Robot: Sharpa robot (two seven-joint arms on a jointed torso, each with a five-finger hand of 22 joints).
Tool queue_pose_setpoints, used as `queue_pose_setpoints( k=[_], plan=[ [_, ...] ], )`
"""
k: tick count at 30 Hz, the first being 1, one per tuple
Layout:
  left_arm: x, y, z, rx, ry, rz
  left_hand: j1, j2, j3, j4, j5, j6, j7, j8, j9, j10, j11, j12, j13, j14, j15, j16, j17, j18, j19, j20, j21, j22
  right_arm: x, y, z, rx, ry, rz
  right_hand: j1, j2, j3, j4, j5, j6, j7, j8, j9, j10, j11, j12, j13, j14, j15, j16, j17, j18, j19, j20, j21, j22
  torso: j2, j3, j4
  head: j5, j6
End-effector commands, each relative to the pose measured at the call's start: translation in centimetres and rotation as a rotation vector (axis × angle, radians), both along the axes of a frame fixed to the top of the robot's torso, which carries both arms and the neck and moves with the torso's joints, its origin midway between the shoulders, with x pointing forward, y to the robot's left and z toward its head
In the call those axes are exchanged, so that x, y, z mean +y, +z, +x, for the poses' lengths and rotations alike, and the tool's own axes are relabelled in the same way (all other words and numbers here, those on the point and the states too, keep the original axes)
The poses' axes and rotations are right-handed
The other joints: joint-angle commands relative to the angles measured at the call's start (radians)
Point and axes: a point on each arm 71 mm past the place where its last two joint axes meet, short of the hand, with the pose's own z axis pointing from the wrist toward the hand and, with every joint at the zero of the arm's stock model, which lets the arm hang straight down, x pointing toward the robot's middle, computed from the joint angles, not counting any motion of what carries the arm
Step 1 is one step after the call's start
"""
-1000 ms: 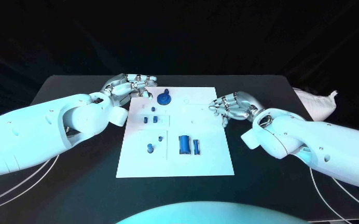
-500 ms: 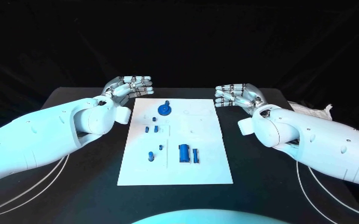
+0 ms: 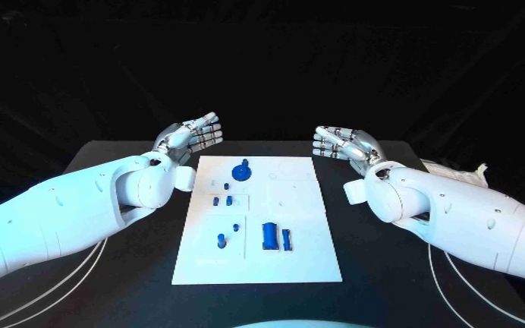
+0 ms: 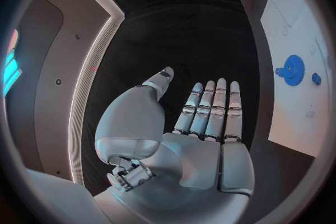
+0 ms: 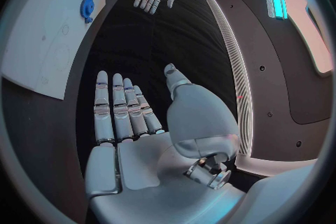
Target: Assemble the parts on the task board
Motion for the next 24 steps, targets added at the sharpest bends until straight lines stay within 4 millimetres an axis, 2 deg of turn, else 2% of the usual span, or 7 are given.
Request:
queue_pose_setpoints(
  k=[1, 2, 10, 11, 13, 14, 24],
  plan=[
    [-0.7, 0.1, -0.5, -0.029, 0.048, 0.027, -0.32, 0.026, -0.099, 0.0, -0.097, -0.238, -0.043, -0.019, -0.019, -0.248, -0.04, -0.022, -0.017, -0.236, -0.034, -0.039, -0.049, -0.046, -0.192, -0.062, -0.019, -0.107, 0.8, 0.8, -0.3, -0.03, -0.065, 0.038, -0.334, -0.003, -0.098, -0.027, -0.037, -0.223, -0.044, -0.019, -0.041, -0.262, -0.102, -0.019, -0.023, -0.272, -0.036, -0.021, -0.044, -0.044, -0.26, -0.049, -0.071, -0.023, -0.003, 0.0131, 0.0069, 0.002, 0.038],
    [-1.0, 0.1, -0.7, -0.033, 0.057, 0.033, -0.347, 0.026, -0.108, 0.0, -0.097, -0.258, -0.047, -0.019, -0.019, -0.269, -0.043, -0.022, -0.017, -0.256, -0.105, -0.043, -0.049, -0.046, -0.208, -0.068, -0.019, -0.116, 1.1, 1.0, -0.4, -0.034, -0.077, 0.045, -0.363, -0.003, -0.098, -0.027, -0.04, -0.241, -0.048, -0.019, -0.045, -0.284, -0.102, -0.019, -0.023, -0.295, -0.036, -0.021, -0.047, -0.051, -0.282, -0.054, -0.071, -0.023, -0.004, 0.0167, 0.0087, 0.003, 0.05],
    [-3.4, 0.2, -3.0, -0.081, 0.151, 0.088, -0.515, 0.026, -0.16, 0.0, -0.097, -0.382, -0.132, -0.019, -0.019, -0.399, -0.121, -0.022, -0.017, -0.38, -0.105, -0.119, -0.049, -0.067, -0.308, -0.1, -0.019, -0.173, 3.4, 2.3, -1.9, -0.052, -0.17, 0.082, -0.539, -0.003, -0.098, -0.027, -0.112, -0.36, -0.135, -0.019, -0.127, -0.423, -0.102, -0.019, -0.023, -0.439, -0.036, -0.021, -0.134, -0.065, -0.42, -0.08, -0.071, -0.023, -0.01, 0.0405, 0.0208, 0.008, 0.126],
    [-3.6, 0.2, -3.2, -0.087, 0.16, 0.094, -0.528, 0.026, -0.164, 0.0, -0.097, -0.392, -0.132, -0.019, -0.019, -0.408, -0.121, -0.022, -0.017, -0.389, -0.105, -0.119, -0.049, -0.067, -0.316, -0.102, -0.019, -0.177, 3.6, 2.4, -2.0, -0.052, -0.177, 0.084, -0.552, -0.003, -0.098, -0.027, -0.112, -0.368, -0.135, -0.019, -0.127, -0.433, -0.102, -0.019, -0.023, -0.45, -0.036, -0.021, -0.134, -0.066, -0.431, -0.151, -0.071, -0.023, -0.011, 0.0422, 0.0217, 0.009, 0.131],
    [-4.1, 0.3, -3.7, -0.097, 0.178, 0.105, -0.563, 0.026, -0.175, 0.0, -0.097, -0.418, -0.132, -0.019, -0.019, -0.435, -0.121, -0.022, -0.017, -0.415, -0.105, -0.119, -0.049, -0.067, -0.337, -0.109, -0.019, -0.188, 3.9, 2.5, -2.2, -0.052, -0.189, 0.086, -0.588, -0.003, -0.098, -0.027, -0.112, -0.392, -0.135, -0.019, -0.127, -0.462, -0.102, -0.019, -0.023, -0.479, -0.036, -0.021, -0.134, -0.146, -0.458, -0.151, -0.071, -0.023, -0.011, 0.0445, 0.0229, 0.009, 0.138],
    [-4.3, 0.4, -4.0, -0.103, 0.189, 0.112, -0.588, 0.026, -0.183, 0.0, -0.097, -0.437, -0.132, -0.019, -0.019, -0.455, -0.121, -0.022, -0.017, -0.434, -0.105, -0.119, -0.049, -0.144, -0.352, -0.114, -0.019, -0.197, 4.0, 2.6, -2.4, -0.052, -0.196, 0.086, -0.616, -0.003, -0.098, -0.027, -0.112, -0.41, -0.135, -0.019, -0.127, -0.484, -0.102, -0.019, -0.023, -0.502, -0.036, -0.021, -0.134, -0.146, -0.48, -0.151, -0.071, -0.023, -0.011, 0.0455, 0.0234, 0.009, 0.141],
    [-5.0, 0.5, -4.8, -0.121, 0.217, 0.13, -0.718, 0.026, -0.223, 0.0, -0.097, -0.534, -0.132, -0.019, -0.019, -0.556, -0.121, -0.022, -0.017, -0.529, -0.105, -0.119, -0.049, -0.144, -0.428, -0.189, -0.019, -0.24, 4.2, 2.7, -2.5, -0.052, -0.202, 0.087, -0.751, -0.003, -0.098, -0.027, -0.112, -0.5, -0.135, -0.019, -0.127, -0.589, -0.102, -0.019, -0.023, -0.611, -0.036, -0.021, -0.134, -0.146, -0.585, -0.151, -0.071, -0.023, -0.011, 0.0457, 0.0235, 0.009, 0.142]
  ],
)
